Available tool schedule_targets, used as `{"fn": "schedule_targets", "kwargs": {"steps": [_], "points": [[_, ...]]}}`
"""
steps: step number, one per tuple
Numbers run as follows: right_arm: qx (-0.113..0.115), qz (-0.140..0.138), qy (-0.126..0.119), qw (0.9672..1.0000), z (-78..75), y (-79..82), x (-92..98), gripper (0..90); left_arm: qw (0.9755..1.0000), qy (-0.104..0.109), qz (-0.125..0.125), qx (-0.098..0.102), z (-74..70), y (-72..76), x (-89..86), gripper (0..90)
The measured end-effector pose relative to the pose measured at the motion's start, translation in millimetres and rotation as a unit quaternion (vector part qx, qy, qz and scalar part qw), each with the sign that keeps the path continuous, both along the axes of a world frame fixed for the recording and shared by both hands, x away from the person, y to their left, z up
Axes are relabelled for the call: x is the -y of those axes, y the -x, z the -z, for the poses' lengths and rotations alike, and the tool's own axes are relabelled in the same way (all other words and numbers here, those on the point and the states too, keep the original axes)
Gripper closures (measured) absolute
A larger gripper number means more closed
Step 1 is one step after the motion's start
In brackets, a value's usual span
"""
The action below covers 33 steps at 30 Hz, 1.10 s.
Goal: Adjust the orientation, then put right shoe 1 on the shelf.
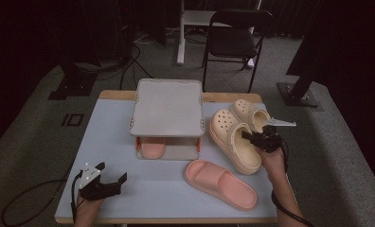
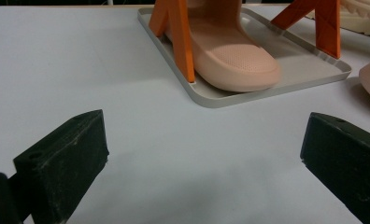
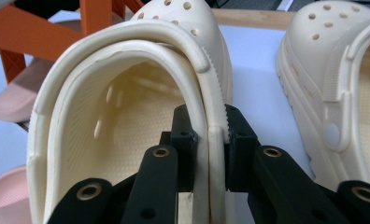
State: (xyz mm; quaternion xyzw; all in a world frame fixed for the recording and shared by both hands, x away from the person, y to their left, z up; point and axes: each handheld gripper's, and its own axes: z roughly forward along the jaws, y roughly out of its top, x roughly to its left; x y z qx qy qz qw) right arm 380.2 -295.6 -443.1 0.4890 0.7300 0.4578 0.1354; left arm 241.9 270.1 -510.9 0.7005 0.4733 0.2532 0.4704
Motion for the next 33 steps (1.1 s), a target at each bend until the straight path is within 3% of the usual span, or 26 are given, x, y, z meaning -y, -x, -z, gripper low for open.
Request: {"fn": "schedule_targets", "kwargs": {"steps": [19, 33], "points": [[0.024, 0.036, -0.003, 0.9990, -60.8, -0.9, 5.9, 77.4, 1.0000, 0.005, 0.005, 0.001, 1.5, -0.5, -0.3, 0.9], [0.038, 0.040, -0.006, 0.9984, -103.3, -7.8, -10.8, 77.4, 1.0000, -0.002, 0.002, 0.006, 0.3, 0.7, 0.4, 0.9]]}}
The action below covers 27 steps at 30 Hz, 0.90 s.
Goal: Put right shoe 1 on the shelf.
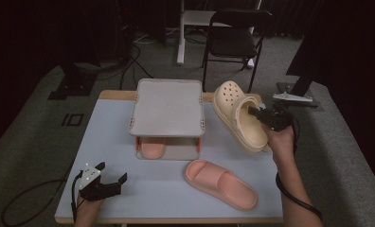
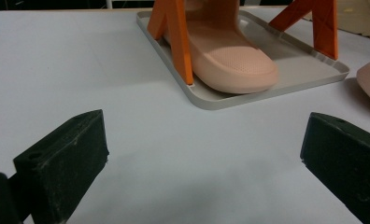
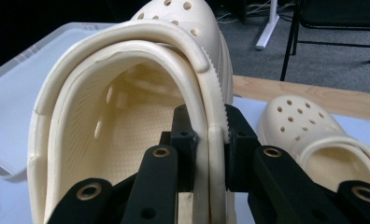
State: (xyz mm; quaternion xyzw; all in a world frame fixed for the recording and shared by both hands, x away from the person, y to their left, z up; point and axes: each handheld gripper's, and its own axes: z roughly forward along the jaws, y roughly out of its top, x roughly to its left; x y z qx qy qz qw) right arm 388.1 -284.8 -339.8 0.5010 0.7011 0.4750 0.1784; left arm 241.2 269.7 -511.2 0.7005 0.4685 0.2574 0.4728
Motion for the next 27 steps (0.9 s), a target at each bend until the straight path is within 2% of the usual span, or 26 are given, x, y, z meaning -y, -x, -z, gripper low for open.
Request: {"fn": "schedule_targets", "kwargs": {"steps": [11, 27], "points": [[0.008, -0.006, 0.000, 0.9999, -23.8, -10.7, -28.4, 77.4, 1.0000, -0.002, 0.000, 0.004, -0.7, 0.6, -0.8, 0.9], [0.010, -0.021, -0.010, 0.9997, -37.0, -22.0, -71.2, 77.4, 1.0000, -0.002, -0.001, 0.006, -0.9, 1.4, -1.7, 0.9]]}}
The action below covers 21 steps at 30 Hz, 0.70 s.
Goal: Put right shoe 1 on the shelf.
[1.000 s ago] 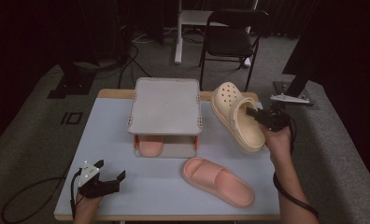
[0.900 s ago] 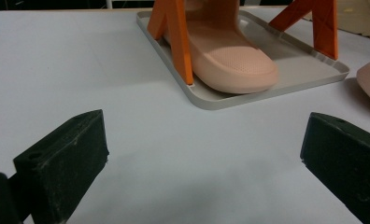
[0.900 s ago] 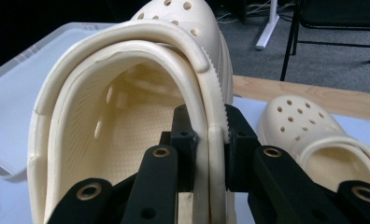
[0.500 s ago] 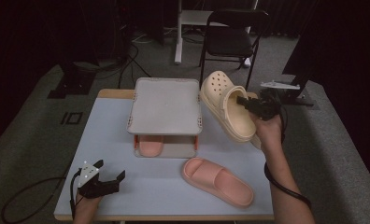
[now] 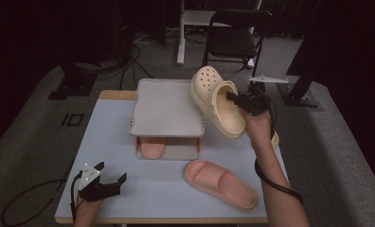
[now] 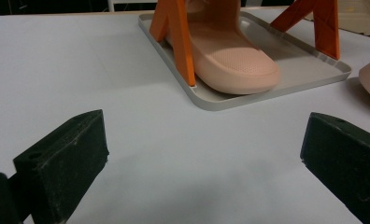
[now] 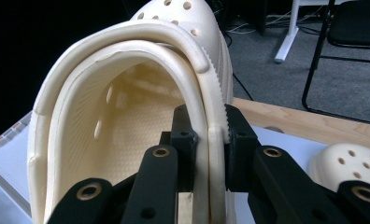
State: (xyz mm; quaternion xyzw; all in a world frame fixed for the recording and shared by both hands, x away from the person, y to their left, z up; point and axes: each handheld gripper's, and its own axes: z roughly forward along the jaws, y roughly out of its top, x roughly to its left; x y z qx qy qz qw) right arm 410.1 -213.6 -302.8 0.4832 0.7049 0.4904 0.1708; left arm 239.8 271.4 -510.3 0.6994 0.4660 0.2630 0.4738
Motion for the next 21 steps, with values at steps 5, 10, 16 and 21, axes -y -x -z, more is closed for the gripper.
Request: {"fn": "schedule_targets", "kwargs": {"steps": [5, 10, 16, 21], "points": [[0.002, -0.005, -0.004, 1.0000, -1.0, -3.5, -13.9, 77.4, 1.0000, -0.001, 0.001, 0.001, 0.2, 0.8, -0.3, 0.9], [0.001, -0.006, -0.008, 0.9999, -1.8, -6.6, -27.2, 77.3, 1.0000, -0.003, 0.004, 0.000, 0.9, 0.8, 1.1, 0.9], [-0.002, -0.006, -0.013, 0.9999, -2.4, -10.5, -43.8, 77.4, 1.0000, -0.003, 0.007, 0.002, 0.6, 1.2, 1.2, 0.9], [0.000, -0.005, -0.014, 0.9999, -4.2, -12.3, -55.1, 77.3, 1.0000, -0.003, 0.007, 0.002, 0.4, 1.8, 0.1, 0.9]]}}
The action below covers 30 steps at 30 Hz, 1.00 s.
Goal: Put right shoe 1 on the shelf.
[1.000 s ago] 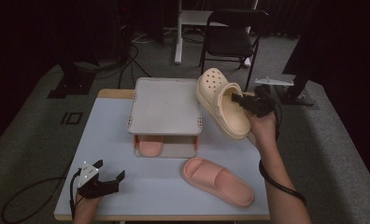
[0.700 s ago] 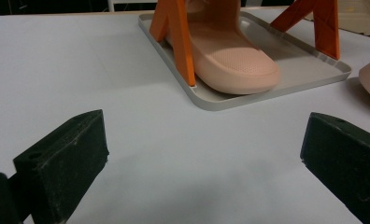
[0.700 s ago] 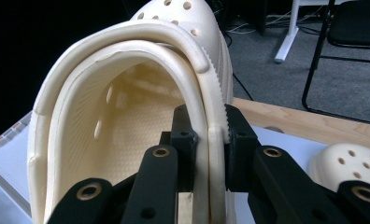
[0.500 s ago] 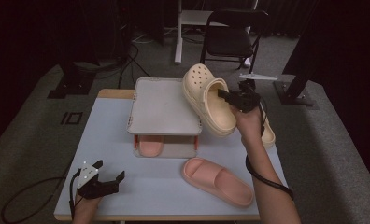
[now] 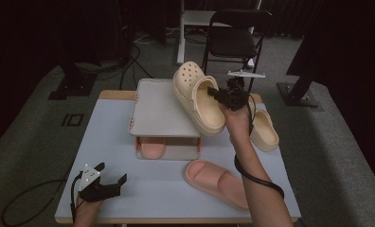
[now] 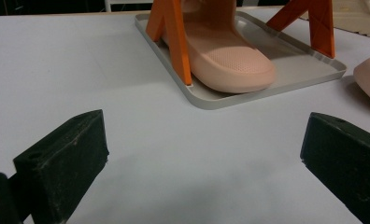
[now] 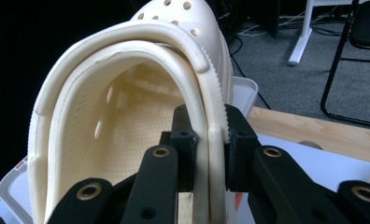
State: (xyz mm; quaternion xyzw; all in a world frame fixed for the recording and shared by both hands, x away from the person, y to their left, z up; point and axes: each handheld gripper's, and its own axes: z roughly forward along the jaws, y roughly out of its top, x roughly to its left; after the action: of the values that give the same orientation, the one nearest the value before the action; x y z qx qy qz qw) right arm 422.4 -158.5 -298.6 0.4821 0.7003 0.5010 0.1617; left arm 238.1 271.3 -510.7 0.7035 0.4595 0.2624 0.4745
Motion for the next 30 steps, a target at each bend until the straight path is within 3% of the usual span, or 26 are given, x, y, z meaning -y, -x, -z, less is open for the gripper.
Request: {"fn": "schedule_targets", "kwargs": {"steps": [15, 30], "points": [[0.005, -0.003, 0.007, 1.0000, -1.1, -6.4, -34.7, 77.3, 1.0000, 0.002, 0.004, 0.005, -1.5, 2.2, 0.9, 0.9], [0.003, 0.001, -0.003, 1.0000, 2.9, -16.8, -71.5, 77.3, 1.0000, 0.003, 0.005, 0.003, -1.9, 3.0, -1.3, 0.9]]}}
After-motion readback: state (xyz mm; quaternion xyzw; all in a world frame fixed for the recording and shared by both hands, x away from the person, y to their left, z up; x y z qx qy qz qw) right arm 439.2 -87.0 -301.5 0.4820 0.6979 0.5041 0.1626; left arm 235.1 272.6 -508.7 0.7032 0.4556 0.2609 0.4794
